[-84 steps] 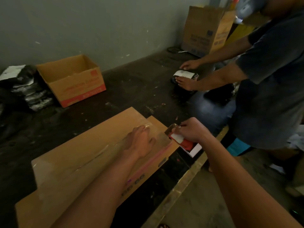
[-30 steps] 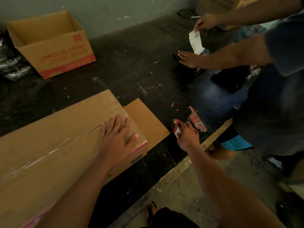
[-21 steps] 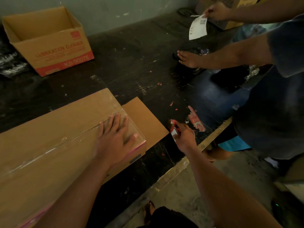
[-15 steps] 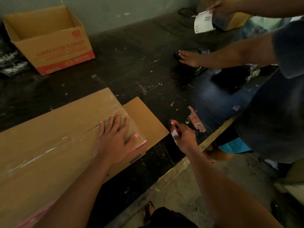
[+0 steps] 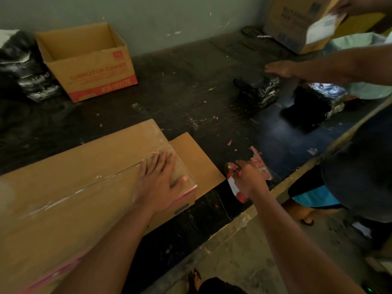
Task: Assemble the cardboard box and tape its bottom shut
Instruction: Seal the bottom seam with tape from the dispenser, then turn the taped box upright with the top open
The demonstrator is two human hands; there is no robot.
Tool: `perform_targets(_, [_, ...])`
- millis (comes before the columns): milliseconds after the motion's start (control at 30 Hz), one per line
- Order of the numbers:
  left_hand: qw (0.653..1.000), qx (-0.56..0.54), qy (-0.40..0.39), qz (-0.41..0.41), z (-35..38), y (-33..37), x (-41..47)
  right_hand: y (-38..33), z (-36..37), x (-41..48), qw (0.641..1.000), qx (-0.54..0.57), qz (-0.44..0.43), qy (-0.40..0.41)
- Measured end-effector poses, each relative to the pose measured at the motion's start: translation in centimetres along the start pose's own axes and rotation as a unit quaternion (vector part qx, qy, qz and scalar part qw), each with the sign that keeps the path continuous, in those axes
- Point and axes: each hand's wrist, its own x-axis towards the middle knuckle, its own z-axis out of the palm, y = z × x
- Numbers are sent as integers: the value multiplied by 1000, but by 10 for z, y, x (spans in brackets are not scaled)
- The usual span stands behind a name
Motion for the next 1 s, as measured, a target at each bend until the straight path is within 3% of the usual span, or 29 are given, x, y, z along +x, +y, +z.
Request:
perform_targets(167, [1000,-23,-3,-17,-6,1,0,-44,-33,-11,999,-4,-53,-10])
perform_targets(267, [996,-71,36,-26,-16,3,-5,-76,-41,-15,995,-2,-95,-26])
perform_targets(533, [974,-93,127,-164,-52,-53,-40,-177,-27,-23,981,-63,-166,-76])
perform_targets(800, [913,-100,178,-353,-78,-151,-117,-245,5,-22,974,-118,-159,-109])
perform_targets(1000, [865,-160,137,-456,-70,-204,-156,-245,19,-16,986,-54,-109,-117])
